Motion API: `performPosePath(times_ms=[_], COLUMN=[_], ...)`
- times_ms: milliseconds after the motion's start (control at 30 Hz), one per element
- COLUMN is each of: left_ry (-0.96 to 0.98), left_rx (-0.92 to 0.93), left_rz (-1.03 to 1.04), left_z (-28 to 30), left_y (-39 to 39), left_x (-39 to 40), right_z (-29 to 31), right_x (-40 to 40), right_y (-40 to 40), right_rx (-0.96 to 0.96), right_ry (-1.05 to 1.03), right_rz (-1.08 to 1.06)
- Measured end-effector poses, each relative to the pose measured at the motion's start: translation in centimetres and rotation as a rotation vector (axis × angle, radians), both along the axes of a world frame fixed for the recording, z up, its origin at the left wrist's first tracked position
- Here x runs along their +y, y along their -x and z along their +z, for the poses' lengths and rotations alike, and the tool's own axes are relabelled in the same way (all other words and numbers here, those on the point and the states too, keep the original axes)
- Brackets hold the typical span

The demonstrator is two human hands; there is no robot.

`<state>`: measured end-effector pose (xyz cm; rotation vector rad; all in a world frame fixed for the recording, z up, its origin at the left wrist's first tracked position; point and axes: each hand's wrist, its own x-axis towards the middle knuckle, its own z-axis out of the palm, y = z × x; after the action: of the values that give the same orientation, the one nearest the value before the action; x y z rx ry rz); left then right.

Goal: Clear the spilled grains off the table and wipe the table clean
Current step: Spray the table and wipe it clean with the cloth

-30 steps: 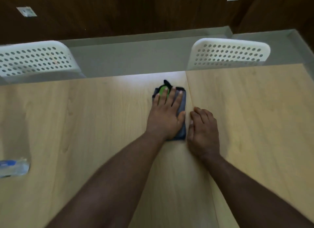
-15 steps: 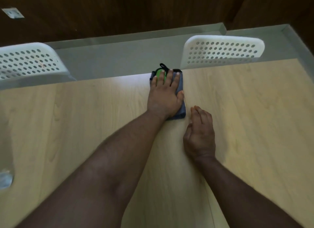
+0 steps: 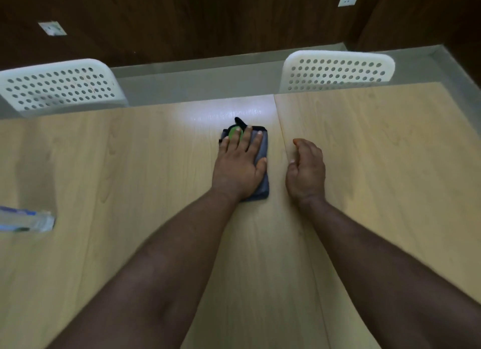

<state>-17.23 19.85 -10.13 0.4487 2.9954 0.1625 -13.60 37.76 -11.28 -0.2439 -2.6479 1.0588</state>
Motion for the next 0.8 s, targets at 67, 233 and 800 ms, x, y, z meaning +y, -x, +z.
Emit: performPosePath(times_ms=[67,233,800], left_ry=[-0.005,-0.029,-0.026], left_rx=[0.001,-0.004,0.012], left_rz=[0.021,-0.119,0.461], left_z=[-0.1,0.3,-1.0], left_y=[-2.5,-14.5,-28.4], left_x=[1.2,2.6,-2.0], right_z=[0.1,0.6,-0.3], right_x=[0.0,0.4,4.0], right_y=[-0.7,-5.2,-20.7], right_rx=[-0.027,-0.077,-0.125], right_ry=[0.023,0.053,-0.267], right_rz=[0.045,0.106,0.282])
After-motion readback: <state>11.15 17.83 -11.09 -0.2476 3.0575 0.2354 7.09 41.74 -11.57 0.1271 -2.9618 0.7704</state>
